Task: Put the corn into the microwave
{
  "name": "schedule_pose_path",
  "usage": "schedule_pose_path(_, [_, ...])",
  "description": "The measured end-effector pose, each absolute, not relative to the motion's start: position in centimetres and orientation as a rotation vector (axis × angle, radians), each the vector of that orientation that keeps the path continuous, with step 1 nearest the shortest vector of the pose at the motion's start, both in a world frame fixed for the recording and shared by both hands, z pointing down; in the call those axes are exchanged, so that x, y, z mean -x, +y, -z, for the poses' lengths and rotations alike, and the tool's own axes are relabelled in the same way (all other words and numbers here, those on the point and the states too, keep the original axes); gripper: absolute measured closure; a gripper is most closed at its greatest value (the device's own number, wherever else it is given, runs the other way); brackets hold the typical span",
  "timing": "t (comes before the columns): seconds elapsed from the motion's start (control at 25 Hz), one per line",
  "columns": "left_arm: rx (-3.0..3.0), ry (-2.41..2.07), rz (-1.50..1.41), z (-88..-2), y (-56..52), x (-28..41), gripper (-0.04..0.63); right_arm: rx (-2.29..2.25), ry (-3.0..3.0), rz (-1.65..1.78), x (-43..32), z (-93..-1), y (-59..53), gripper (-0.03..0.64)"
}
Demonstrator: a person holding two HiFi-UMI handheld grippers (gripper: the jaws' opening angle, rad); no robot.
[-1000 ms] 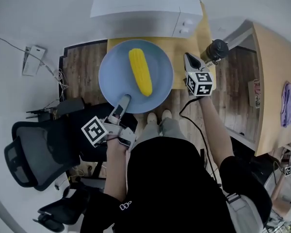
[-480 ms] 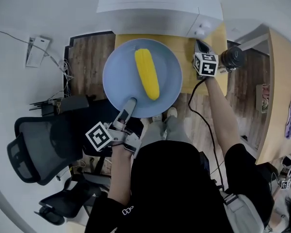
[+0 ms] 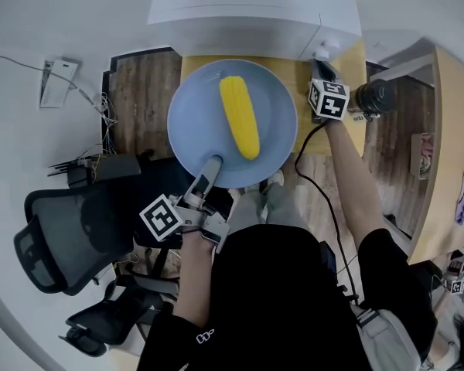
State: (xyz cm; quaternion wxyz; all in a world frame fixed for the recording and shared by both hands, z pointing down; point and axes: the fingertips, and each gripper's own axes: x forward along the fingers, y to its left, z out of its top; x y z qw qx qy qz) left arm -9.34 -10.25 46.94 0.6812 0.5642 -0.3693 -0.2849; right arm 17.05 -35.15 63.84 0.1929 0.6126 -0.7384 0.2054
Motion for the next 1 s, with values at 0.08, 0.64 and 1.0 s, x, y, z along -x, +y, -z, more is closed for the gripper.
schedule_pose_path(0.08, [-1.263,-0.828,0.641,-47.1,-10.6,9.1,0.506,-1.722,-2.077,-0.575,-17.0,-63.9,-35.2,0.611])
schedule_pose_path(0.64, [-1.24,-0.847,0.684,-47.3,-10.5,10.4,0.505,-1.855,-2.133,-0.801,-17.1,-64.2,-35.8,0.609])
schedule_pose_path(1.0, [-1.212,-0.865,0.715,-48.1,-9.4,11.6,0.505,-1.896,-2.137,-0.812,-17.1,-64.4,-35.9,0.611])
